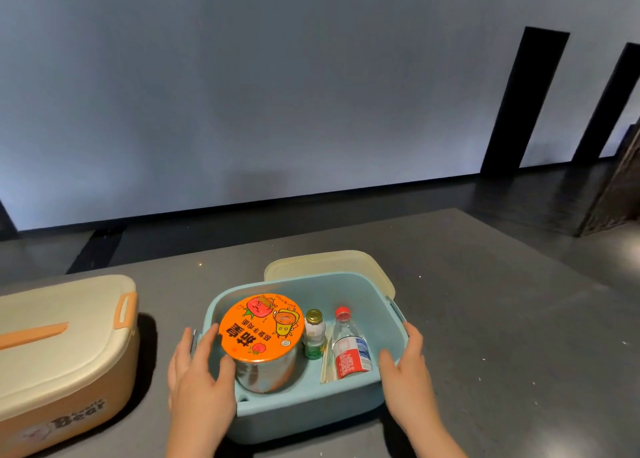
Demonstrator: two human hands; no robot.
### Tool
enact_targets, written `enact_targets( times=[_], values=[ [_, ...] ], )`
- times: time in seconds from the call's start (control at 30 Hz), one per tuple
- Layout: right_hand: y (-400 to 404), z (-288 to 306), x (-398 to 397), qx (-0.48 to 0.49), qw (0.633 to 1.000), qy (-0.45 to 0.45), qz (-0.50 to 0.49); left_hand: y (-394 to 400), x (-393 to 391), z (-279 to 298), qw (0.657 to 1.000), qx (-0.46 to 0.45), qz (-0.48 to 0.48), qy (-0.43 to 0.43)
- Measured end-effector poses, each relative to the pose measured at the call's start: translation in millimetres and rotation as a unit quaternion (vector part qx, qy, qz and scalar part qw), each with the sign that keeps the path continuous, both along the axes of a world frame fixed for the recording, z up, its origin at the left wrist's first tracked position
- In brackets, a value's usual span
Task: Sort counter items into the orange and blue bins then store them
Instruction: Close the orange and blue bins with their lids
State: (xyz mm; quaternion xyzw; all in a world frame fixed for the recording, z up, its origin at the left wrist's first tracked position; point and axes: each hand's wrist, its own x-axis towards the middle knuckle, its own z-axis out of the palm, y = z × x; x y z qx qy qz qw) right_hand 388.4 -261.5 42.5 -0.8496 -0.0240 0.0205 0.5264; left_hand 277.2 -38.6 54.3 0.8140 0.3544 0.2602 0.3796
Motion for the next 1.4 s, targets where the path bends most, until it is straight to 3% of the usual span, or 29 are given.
enact_targets(
  times=[0.1, 0.17, 0.3, 0.4, 0.57, 0.67, 0.73, 0.9, 1.0, 1.13, 1.4],
  values=[
    [-1.1, 1.3, 5.4, -0.058, 0.997, -0.039, -0.025, 11.7, 13.0, 5.9, 0.994, 0.097, -0.019, 0.053],
    [-3.8, 5.6, 22.6, -0.045, 0.993, -0.088, -0.057, 17.6, 28.5, 16.4, 0.984, 0.161, -0.048, 0.063],
    [1.6, 25.3, 111.0, -0.038, 0.989, -0.132, -0.046, 17.6, 70.1, 34.3, 0.966, 0.225, -0.103, 0.071],
    [21.5, 26.5, 189.0, -0.065, 0.996, -0.055, 0.004, 20.5, 88.9, 29.0, 0.963, 0.223, -0.117, 0.094],
    [35.4, -20.6, 263.6, -0.267, 0.959, 0.086, 0.041, 35.7, 94.4, 26.5, 0.975, 0.161, -0.106, 0.113],
    [35.1, -40.8, 274.8, -0.382, 0.922, 0.059, 0.007, 33.0, 94.5, 28.3, 0.977, 0.157, -0.094, 0.109],
    [38.3, -47.4, 277.6, -0.391, 0.92, 0.029, -0.004, 29.5, 93.7, 31.7, 0.975, 0.155, -0.096, 0.128],
    [45.3, -50.3, 287.2, -0.33, 0.941, 0.069, 0.02, 34.9, 96.0, 33.4, 0.966, 0.164, -0.109, 0.167],
    [46.4, -48.0, 288.9, -0.165, 0.976, 0.142, -0.015, 34.1, 96.6, 30.7, 0.965, 0.16, -0.108, 0.179],
    [46.4, -37.8, 291.2, 0.069, 0.97, 0.222, -0.066, 33.2, 94.9, 23.5, 0.976, 0.142, -0.092, 0.137],
    [62.4, 30.8, 277.2, 0.175, 0.976, 0.132, 0.003, 28.5, 91.1, 19.8, 0.992, 0.086, -0.077, 0.041]
  ],
)
